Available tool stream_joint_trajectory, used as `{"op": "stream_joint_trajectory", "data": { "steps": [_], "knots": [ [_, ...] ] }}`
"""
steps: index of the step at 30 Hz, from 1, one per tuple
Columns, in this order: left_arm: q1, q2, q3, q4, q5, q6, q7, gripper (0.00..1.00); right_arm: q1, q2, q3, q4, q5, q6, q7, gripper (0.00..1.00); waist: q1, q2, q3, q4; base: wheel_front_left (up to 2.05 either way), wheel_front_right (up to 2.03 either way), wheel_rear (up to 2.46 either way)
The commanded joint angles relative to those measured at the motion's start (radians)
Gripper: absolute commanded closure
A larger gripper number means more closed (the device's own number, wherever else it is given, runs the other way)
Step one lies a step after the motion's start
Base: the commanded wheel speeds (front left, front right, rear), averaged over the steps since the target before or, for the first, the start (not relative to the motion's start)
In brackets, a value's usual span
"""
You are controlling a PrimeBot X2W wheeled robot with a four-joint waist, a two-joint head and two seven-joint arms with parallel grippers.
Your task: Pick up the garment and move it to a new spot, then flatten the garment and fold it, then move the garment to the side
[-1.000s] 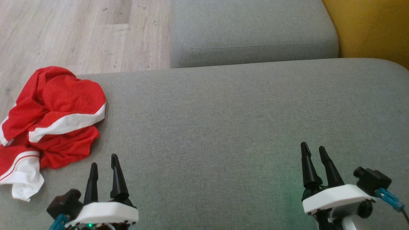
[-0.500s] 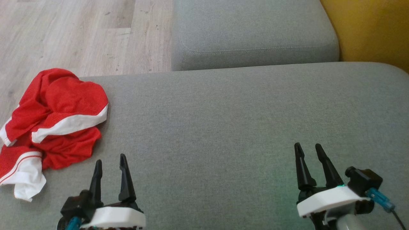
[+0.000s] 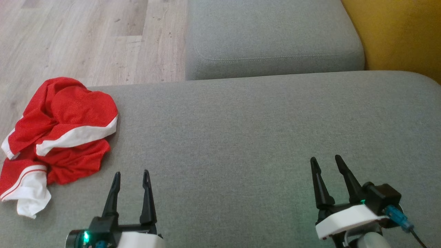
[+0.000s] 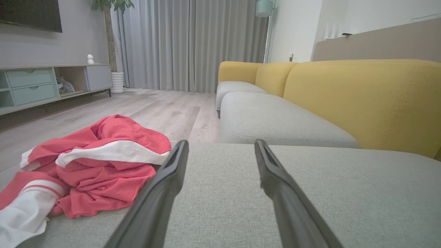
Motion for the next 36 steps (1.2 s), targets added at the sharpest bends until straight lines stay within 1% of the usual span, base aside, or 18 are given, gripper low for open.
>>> {"op": "stream_joint_trajectory", "data": {
  "steps": [1,13,28,32,36],
  "knots": [
    [-0.035,0.008,0.018,-0.029,0.035,0.005,-0.014,0.00,-0.040,-0.010,0.024,-0.028,-0.031,0.007,-0.016,0.00,-0.0001,0.0000,0.000,0.001,0.00,0.00,0.00],
    [-0.033,0.010,-0.007,-0.037,0.181,0.025,-0.048,0.00,-0.043,-0.011,0.037,-0.018,-0.168,0.008,-0.050,0.00,-0.0001,0.0000,0.002,0.006,0.00,0.00,0.00],
    [-0.033,0.009,-0.007,-0.019,0.176,0.016,-0.048,0.00,-0.040,-0.011,0.031,-0.006,-0.166,0.008,-0.050,0.00,-0.0001,0.0000,0.001,0.016,0.00,0.00,0.00],
    [-0.040,0.008,-0.005,-0.012,0.173,0.017,-0.048,0.00,-0.038,-0.011,0.030,-0.006,-0.162,0.008,-0.050,0.00,-0.0001,0.0000,0.004,0.043,0.00,0.00,0.00],
    [-0.043,0.008,-0.001,-0.013,0.171,0.019,-0.048,0.00,-0.038,-0.011,0.028,-0.010,-0.156,0.008,-0.050,0.00,-0.0001,0.0000,0.008,0.095,0.00,0.00,0.00]
  ]
}}
